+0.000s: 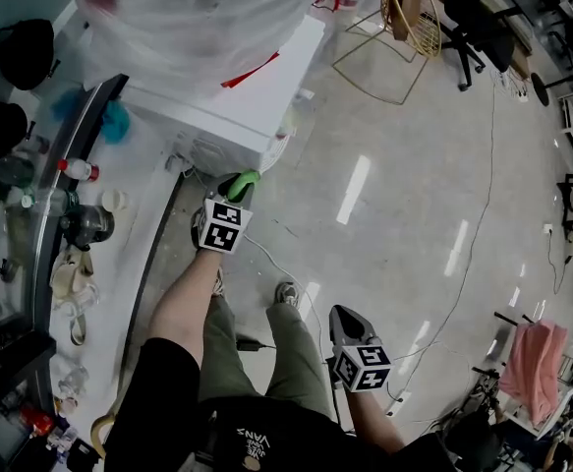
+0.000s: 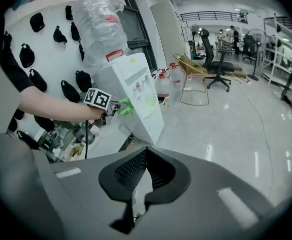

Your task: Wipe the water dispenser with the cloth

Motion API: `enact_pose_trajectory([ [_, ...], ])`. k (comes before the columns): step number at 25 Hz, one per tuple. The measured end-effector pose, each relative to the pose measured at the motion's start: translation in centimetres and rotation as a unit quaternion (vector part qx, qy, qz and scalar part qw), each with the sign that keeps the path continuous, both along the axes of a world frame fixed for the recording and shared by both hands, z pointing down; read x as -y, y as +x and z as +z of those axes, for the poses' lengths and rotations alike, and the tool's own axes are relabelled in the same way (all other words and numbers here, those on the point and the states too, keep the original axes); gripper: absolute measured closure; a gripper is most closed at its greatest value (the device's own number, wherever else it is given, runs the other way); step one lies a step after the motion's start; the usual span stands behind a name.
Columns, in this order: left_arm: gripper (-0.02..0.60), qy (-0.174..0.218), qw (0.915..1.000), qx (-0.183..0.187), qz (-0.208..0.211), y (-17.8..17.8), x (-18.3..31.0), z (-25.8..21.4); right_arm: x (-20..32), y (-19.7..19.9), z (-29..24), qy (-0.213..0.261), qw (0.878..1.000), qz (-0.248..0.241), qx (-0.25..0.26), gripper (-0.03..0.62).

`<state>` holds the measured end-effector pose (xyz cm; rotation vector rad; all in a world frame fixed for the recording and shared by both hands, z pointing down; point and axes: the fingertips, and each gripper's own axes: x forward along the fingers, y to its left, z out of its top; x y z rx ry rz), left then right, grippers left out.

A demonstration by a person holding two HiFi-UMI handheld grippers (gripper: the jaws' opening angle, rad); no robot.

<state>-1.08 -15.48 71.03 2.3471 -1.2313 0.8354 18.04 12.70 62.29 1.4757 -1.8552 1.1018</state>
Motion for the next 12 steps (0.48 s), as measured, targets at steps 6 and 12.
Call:
enact_pose_trajectory([
  [6, 0.469, -0.005, 0.9976, -0.001, -0.069, -6.6, 2.7, 0.8, 0.6, -1.9, 0.2, -0.003, 1.0, 0.005, 0.003, 0.589],
  [12, 0.469, 0.001, 0.9927, 0.023, -0.118, -15.1, 6.1, 0.7, 1.8, -6.1, 1.0, -0.011, 1.0, -0.001, 0.014, 0.589],
])
